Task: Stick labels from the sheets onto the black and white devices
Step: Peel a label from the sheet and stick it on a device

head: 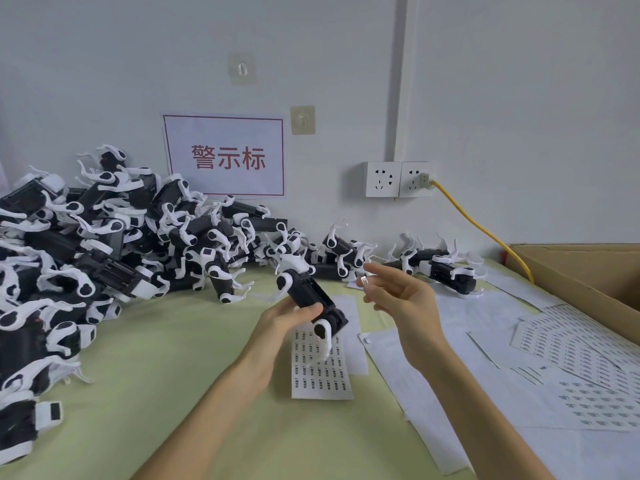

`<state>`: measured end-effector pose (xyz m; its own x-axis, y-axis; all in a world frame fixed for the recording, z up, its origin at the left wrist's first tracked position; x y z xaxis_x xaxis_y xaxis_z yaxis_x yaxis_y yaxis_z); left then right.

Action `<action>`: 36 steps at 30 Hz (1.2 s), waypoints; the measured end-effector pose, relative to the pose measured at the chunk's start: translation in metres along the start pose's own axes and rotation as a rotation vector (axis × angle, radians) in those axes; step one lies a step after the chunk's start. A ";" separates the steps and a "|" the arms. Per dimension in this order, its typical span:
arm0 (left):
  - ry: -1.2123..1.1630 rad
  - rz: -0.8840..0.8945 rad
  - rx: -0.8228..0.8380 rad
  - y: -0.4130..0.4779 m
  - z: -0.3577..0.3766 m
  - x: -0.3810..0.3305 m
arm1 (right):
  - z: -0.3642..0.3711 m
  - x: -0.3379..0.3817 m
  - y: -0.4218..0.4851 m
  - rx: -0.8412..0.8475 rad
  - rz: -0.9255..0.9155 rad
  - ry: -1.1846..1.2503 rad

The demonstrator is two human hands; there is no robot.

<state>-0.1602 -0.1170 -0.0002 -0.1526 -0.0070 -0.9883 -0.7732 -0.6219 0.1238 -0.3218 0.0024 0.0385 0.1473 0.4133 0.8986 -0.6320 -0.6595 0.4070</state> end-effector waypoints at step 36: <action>-0.250 0.099 0.267 -0.010 0.029 -0.017 | 0.011 -0.010 -0.002 0.034 -0.001 -0.404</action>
<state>-0.1672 -0.0877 0.0182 -0.3546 0.1554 -0.9220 -0.8753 -0.4020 0.2688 -0.3139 -0.0070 0.0310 0.4396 0.1387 0.8874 -0.6070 -0.6824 0.4073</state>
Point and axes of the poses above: each hand's wrist, its own y-axis towards the middle knuckle, its own z-axis out of the palm, x = y × z, the point moved 9 cm from there along y, towards the middle knuckle, and after that the axes turned 1 degree about x, right-handed, at the moved point
